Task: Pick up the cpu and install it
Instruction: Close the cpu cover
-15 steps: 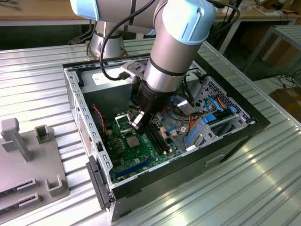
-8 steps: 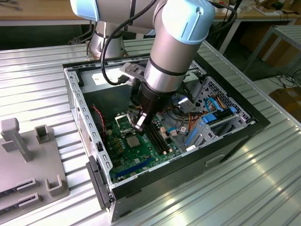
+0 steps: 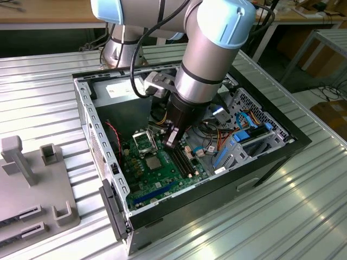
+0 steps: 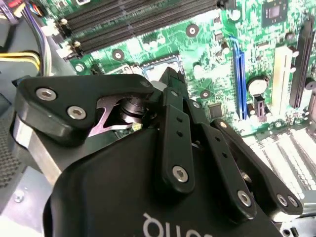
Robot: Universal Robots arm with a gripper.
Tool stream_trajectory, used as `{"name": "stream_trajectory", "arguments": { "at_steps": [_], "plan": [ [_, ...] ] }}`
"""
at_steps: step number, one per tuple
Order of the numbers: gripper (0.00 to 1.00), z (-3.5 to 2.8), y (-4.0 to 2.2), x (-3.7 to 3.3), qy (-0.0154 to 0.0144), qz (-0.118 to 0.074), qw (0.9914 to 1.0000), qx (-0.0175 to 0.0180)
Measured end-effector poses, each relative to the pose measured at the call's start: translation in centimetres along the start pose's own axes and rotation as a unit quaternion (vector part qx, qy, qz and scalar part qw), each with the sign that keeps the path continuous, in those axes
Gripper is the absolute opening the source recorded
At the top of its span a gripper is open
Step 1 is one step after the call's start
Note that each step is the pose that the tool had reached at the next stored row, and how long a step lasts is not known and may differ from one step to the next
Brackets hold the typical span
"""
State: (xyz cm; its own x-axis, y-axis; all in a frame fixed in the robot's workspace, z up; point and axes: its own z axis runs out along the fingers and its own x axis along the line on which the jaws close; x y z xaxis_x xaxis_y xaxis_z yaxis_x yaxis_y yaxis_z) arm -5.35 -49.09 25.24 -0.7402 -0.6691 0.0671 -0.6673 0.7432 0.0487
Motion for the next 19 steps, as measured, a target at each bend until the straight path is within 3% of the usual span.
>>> {"name": "stream_trajectory", "arguments": {
  "at_steps": [8, 17, 19],
  "plan": [
    [0.11, -0.11, -0.29, -1.52, 0.0007, -0.004, 0.99999, 0.0004],
    [0.11, -0.19, 0.60, -3.37, 0.0014, -0.017, 0.99985, 0.0014],
    [0.11, -0.17, 0.61, -3.42, 0.0021, -0.034, 0.99943, 0.0025]
  ]
}}
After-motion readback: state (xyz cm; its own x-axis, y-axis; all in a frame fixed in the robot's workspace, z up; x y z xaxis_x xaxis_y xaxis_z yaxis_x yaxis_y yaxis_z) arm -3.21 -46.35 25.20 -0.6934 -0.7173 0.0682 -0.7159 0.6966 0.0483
